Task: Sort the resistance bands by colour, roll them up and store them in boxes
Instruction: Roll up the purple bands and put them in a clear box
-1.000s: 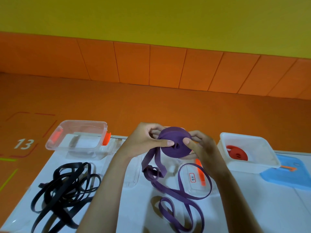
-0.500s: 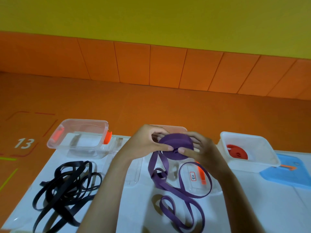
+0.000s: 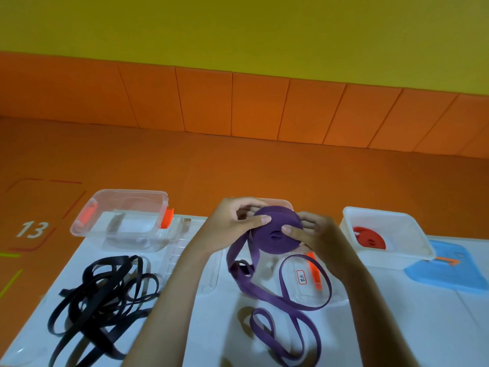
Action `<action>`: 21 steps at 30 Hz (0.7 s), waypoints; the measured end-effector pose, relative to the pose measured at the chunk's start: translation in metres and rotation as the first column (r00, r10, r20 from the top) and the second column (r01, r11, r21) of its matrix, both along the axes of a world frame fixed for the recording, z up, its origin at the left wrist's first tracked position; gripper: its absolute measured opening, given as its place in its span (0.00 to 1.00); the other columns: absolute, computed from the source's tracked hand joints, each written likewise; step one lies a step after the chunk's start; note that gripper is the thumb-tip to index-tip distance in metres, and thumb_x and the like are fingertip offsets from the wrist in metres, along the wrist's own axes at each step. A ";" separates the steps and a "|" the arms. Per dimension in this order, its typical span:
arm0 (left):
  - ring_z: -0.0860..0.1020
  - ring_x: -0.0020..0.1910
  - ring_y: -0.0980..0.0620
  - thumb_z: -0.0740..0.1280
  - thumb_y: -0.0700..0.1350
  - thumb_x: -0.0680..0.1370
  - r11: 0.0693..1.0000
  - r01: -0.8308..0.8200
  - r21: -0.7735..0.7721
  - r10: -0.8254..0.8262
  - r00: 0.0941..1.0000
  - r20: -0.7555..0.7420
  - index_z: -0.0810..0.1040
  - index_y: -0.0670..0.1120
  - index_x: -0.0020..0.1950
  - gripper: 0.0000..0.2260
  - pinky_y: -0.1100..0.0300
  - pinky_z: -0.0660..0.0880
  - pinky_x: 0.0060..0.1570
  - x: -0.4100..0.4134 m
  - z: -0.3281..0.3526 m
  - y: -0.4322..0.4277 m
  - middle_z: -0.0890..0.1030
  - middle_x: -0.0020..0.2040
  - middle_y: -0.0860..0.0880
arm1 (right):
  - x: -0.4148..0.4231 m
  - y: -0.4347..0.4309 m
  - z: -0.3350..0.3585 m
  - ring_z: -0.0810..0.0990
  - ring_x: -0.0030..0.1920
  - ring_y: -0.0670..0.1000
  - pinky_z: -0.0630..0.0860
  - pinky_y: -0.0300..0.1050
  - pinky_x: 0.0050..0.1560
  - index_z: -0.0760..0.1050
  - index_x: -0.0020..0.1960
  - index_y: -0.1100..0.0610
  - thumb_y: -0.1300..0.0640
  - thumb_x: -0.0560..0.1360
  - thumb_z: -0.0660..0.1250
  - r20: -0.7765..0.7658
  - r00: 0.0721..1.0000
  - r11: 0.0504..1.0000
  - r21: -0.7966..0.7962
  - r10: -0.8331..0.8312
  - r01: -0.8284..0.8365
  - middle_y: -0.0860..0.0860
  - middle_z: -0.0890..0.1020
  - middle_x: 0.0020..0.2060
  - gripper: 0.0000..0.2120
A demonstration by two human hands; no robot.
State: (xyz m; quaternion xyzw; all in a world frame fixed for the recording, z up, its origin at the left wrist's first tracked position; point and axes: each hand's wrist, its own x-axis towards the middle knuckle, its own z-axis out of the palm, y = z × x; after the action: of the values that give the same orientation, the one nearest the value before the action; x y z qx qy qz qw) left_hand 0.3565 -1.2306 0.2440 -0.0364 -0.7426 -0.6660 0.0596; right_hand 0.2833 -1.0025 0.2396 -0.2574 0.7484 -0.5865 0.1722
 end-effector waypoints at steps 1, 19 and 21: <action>0.87 0.51 0.53 0.75 0.44 0.80 1.000 0.005 0.011 -0.005 1.000 -0.001 0.86 0.56 0.59 0.10 0.65 0.80 0.51 0.000 0.000 0.002 0.89 0.51 0.51 | -0.001 0.001 0.001 0.89 0.49 0.52 0.85 0.42 0.43 0.83 0.54 0.54 0.56 0.74 0.77 -0.018 1.000 1.000 -0.006 -0.026 0.026 0.51 0.89 0.46 0.10; 0.84 0.58 0.59 0.83 0.53 0.72 0.996 -0.027 -0.084 0.033 0.997 0.071 0.79 0.58 0.67 0.26 0.63 0.78 0.59 0.005 -0.038 0.009 0.87 0.58 0.55 | 0.006 -0.006 -0.006 0.86 0.52 0.44 0.81 0.36 0.46 0.82 0.56 0.44 0.56 0.80 0.71 -0.074 0.997 1.000 0.001 -0.020 0.020 0.39 0.87 0.49 0.08; 0.75 0.70 0.64 0.83 0.58 0.70 0.984 0.011 -0.177 0.011 0.992 0.127 0.72 0.64 0.73 0.35 0.62 0.71 0.69 0.011 -0.060 0.004 0.79 0.69 0.64 | 0.007 -0.003 -0.011 0.86 0.51 0.45 0.82 0.36 0.44 0.82 0.55 0.43 0.57 0.80 0.72 -0.052 0.996 0.998 -0.005 -0.069 0.069 0.39 0.87 0.47 0.09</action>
State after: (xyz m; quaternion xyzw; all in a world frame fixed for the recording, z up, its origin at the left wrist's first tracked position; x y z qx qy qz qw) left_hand 0.3677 -1.2267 0.1836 0.0013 -0.8013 -0.5982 0.0084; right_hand 0.2903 -1.0058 0.2288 -0.2468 0.7602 -0.5863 0.1321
